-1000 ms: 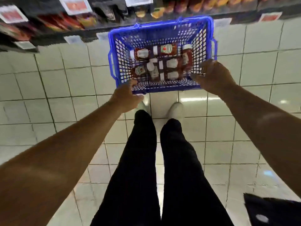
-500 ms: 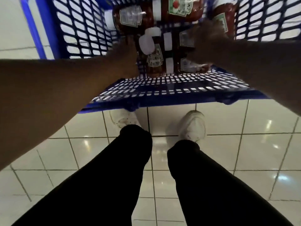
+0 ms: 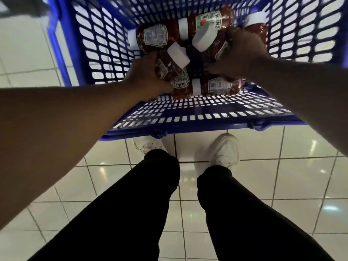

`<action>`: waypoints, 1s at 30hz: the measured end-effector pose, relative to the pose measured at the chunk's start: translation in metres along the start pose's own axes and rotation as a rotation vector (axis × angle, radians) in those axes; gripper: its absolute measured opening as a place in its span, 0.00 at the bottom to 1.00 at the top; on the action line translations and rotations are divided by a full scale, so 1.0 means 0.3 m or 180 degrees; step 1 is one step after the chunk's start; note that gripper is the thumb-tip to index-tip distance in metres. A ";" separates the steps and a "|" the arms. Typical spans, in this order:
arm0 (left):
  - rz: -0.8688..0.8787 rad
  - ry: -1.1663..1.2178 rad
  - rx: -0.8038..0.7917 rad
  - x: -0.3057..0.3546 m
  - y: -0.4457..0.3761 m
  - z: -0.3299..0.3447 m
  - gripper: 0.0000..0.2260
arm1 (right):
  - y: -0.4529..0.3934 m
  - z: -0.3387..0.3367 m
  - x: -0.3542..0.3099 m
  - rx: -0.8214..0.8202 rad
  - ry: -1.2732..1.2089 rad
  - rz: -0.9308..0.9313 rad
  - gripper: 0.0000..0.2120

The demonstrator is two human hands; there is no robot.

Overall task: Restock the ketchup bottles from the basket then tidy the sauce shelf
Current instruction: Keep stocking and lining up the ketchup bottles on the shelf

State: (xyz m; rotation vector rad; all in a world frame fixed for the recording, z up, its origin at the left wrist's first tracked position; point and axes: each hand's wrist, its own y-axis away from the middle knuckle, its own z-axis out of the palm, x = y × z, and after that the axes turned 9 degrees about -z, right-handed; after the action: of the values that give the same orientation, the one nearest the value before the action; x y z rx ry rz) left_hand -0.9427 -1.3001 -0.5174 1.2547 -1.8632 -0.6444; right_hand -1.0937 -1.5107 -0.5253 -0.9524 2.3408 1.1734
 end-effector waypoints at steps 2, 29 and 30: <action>-0.0177 0.0395 -0.0254 0.065 0.113 -0.038 0.38 | 0.111 -0.070 -0.063 -0.0029 -0.0943 0.0295 0.39; 0.1752 0.2157 0.0413 0.856 2.196 -1.487 0.27 | 1.640 -1.556 -1.564 0.0429 -0.3934 -0.1795 0.06; 0.1848 0.2015 0.0648 0.854 2.238 -1.549 0.26 | 1.659 -1.593 -1.617 0.0543 -0.3750 -0.2027 0.06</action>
State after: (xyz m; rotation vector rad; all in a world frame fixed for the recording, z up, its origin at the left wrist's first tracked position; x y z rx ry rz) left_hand -0.9650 -1.2728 0.3375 0.8266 -1.6384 0.2414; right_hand -1.1050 -1.4823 0.3177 -0.5848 1.0599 0.8555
